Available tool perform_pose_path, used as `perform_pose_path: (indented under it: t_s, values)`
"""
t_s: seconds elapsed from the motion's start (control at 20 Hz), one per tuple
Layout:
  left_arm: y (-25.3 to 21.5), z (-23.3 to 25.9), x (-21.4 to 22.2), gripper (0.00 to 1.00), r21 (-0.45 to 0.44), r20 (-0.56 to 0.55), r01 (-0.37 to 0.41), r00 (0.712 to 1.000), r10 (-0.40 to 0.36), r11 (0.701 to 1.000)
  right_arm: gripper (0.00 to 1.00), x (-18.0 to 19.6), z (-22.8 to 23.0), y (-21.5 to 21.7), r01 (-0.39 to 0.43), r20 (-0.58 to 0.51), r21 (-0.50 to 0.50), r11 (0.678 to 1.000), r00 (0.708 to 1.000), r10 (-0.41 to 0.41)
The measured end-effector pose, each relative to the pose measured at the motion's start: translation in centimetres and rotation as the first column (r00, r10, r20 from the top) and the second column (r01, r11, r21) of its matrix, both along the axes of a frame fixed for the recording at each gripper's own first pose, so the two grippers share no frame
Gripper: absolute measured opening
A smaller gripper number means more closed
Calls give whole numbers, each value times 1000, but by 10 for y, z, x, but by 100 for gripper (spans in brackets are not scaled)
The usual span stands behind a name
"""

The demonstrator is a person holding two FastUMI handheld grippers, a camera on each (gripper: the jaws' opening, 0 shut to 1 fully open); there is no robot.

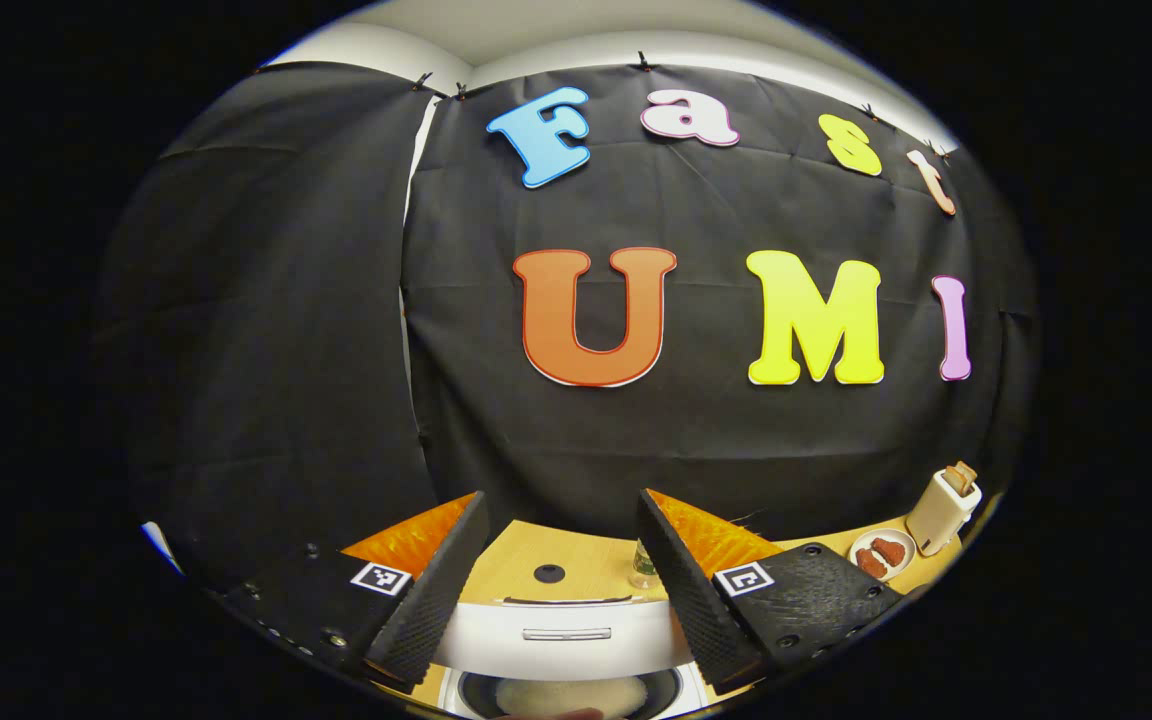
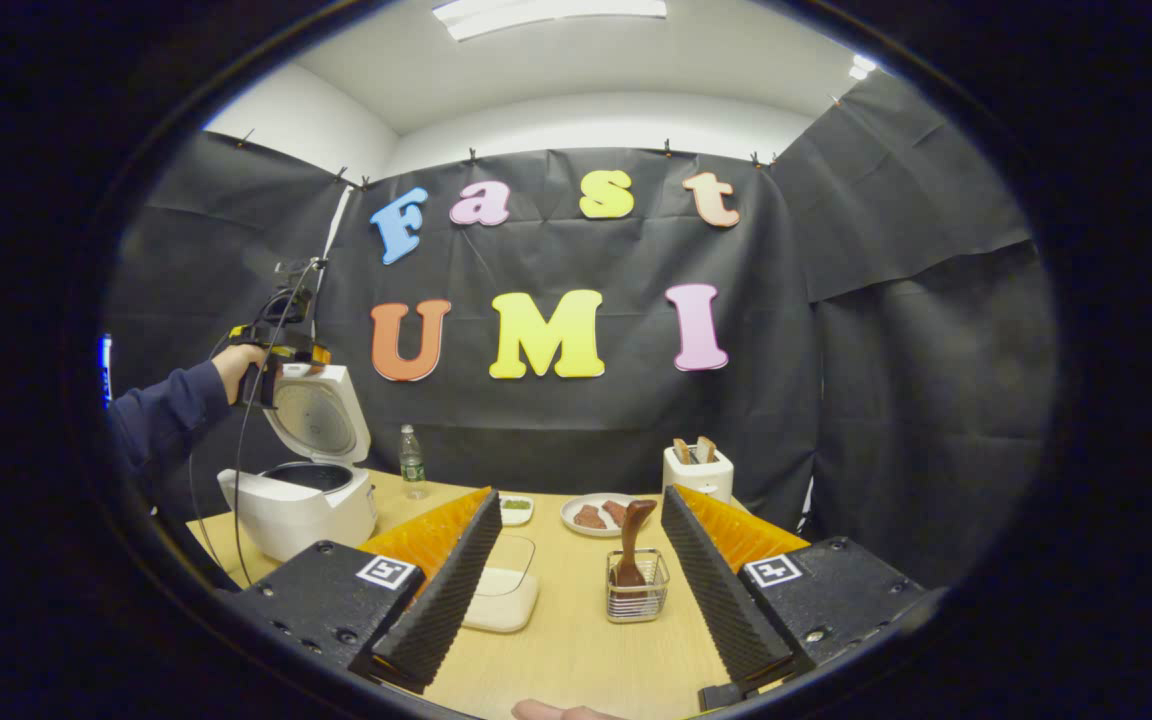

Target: Close the left gripper, press the button to open the rice cooker; take a wooden spoon from the chopstick holder with the right hand, scoop a spoonful of rice and pour it into the rice cooker, then put the wooden spoon back into the chopstick holder.

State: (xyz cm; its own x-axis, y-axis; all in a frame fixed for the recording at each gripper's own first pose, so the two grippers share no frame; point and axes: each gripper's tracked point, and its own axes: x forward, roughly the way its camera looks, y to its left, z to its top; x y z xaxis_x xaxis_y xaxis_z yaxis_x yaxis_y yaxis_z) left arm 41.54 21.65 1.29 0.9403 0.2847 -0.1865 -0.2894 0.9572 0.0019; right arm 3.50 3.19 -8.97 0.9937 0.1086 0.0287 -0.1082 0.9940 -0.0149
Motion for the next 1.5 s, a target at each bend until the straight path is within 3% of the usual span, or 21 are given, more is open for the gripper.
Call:
perform_pose_path:
  t_s: [0.45,0.75,1.15,1.5]
  values:
    - [-11,-20,-13,97,-49,-110,42,993,-47,998,100,-41,-29,7,-23,-15,-9,1000,1000,23]
    - [-30,-75,-56,98,-61,-174,47,983,-57,997,100,-57,-59,27,-93,-49,6,996,994,93]
    - [-40,-122,-92,98,-82,-285,76,954,-96,994,100,-78,-61,31,-88,-19,-11,996,996,87]
    - [-48,-119,-114,98,-70,-244,79,965,-94,994,100,-96,-45,70,-124,11,-77,989,992,126]
